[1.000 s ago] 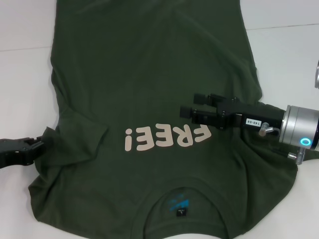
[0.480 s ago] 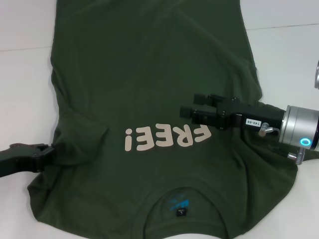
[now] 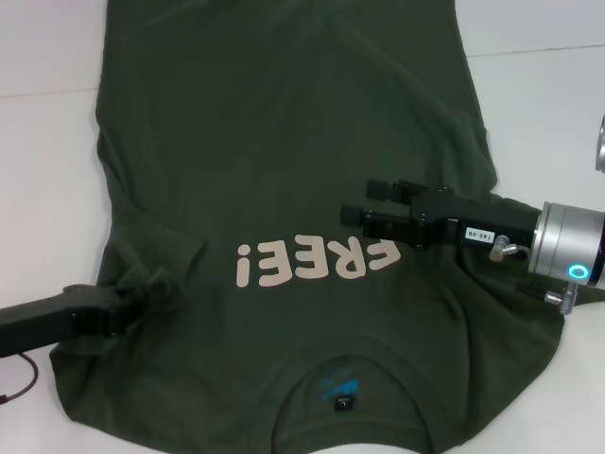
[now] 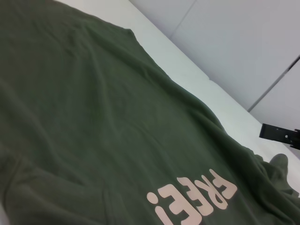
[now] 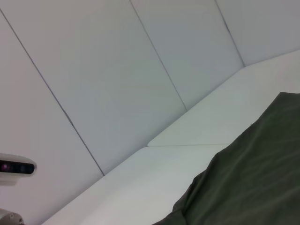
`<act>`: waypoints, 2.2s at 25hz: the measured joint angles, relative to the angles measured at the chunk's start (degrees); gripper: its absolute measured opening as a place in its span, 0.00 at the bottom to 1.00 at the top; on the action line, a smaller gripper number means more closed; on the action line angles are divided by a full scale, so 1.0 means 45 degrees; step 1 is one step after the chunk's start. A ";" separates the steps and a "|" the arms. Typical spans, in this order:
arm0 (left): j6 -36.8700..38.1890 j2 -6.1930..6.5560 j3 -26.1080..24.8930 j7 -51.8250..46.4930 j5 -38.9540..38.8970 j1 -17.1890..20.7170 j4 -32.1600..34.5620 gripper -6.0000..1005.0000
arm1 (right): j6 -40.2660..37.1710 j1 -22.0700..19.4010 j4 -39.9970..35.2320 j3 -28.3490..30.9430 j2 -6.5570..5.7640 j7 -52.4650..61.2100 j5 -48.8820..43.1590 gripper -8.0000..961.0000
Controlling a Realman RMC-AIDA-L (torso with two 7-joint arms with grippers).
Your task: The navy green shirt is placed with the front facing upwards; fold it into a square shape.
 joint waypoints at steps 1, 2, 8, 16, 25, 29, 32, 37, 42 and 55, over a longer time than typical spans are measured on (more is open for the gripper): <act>-0.0007 -0.0003 0.0002 0.0031 -0.0001 -0.0019 0.0081 0.02 | -0.0008 0.0000 0.0004 0.0000 0.0000 -0.0001 0.0000 0.93; -0.0010 -0.0003 0.0001 0.0054 -0.0006 -0.0024 0.0119 0.03 | -0.0017 0.0000 0.0009 0.0000 0.0000 -0.0002 0.0000 0.93; 0.0096 0.0021 0.0001 0.0202 0.0000 0.0037 0.0185 0.05 | -0.0025 -0.0011 0.0018 0.0000 0.0000 -0.0003 0.0000 0.93; 0.0371 0.0123 0.0868 0.0370 0.0165 0.0195 0.0203 0.09 | -0.0021 -0.0020 0.0019 0.0000 0.0000 -0.0003 0.0000 0.93; 0.0455 0.0244 0.1594 0.0459 0.0171 0.0228 0.0158 0.37 | 0.0060 0.0045 0.0019 0.0017 0.0022 -0.0003 0.0000 0.93; 0.0348 0.0248 0.1453 0.0494 0.0106 0.0211 0.0073 0.61 | 0.0076 0.0056 0.0019 0.0026 0.0021 -0.0002 0.0000 0.93; 0.0337 0.0227 0.0937 0.0573 0.0027 0.0170 -0.0186 0.74 | 0.0106 0.0071 0.0019 0.0077 0.0019 -0.0003 0.0000 0.93; 0.0477 0.0154 0.0306 0.0887 -0.0359 0.0046 -0.0542 0.74 | 0.0119 0.0103 0.0019 0.0157 0.0019 -0.0002 0.0000 0.93; 0.0331 0.0164 0.0196 0.1051 -0.0645 -0.0126 -0.0565 0.75 | 0.0220 0.0114 0.0019 0.0182 0.0029 0.0016 0.0000 0.93; 0.0003 0.0151 -0.0590 0.1706 -0.1921 0.0019 -0.0422 0.76 | 0.0855 0.0333 0.0058 0.0083 0.0037 0.0886 -0.0029 0.93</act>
